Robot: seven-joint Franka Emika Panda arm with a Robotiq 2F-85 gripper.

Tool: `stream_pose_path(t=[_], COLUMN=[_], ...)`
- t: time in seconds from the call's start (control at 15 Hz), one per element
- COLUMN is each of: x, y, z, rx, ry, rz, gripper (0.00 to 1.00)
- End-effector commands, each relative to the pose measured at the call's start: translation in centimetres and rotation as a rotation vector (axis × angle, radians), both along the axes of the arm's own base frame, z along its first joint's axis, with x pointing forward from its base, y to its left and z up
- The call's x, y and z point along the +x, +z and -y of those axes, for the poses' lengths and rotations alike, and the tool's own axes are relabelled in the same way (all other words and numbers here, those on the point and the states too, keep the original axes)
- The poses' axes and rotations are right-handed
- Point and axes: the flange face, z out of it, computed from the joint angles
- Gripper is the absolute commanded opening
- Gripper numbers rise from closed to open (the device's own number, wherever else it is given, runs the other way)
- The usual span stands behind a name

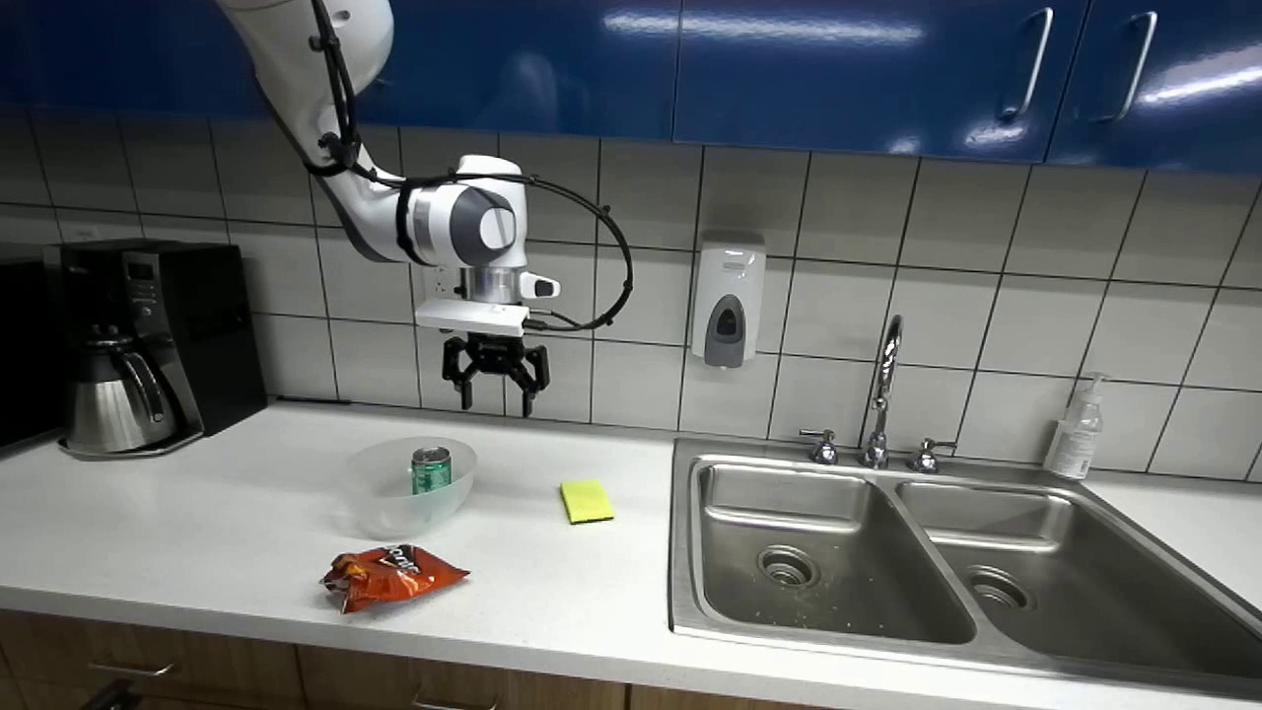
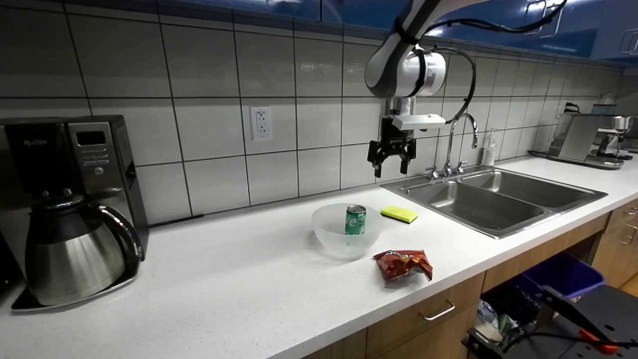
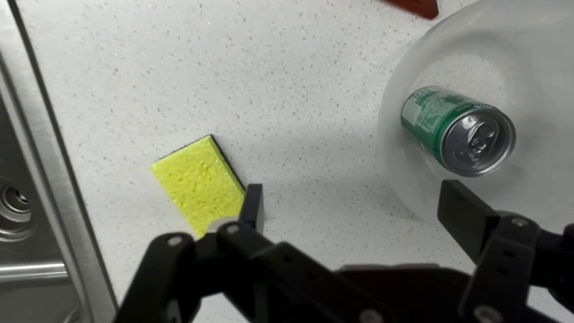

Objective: Put the green can in the bowl

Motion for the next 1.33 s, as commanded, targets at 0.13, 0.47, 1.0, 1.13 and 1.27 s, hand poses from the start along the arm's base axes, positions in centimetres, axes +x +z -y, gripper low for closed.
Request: stream_pose_path(t=[0.13, 0.47, 1.0, 1.13, 1.27], x=[-5.1, -8.9, -13.9, -14.8, -13.6], y=[3.9, 6.7, 11.1, 11.9, 11.1], z=[3.1, 5.1, 6.2, 6.6, 6.6], rx=[0.029, 0.034, 0.019, 0.018, 0.028], ry=[-0.07, -0.118, -0.155, -0.169, -0.166], rz=[-0.012, 0.005, -0.023, -0.04, -0.033], gripper=[1.0, 1.0, 1.0, 1.0, 1.0])
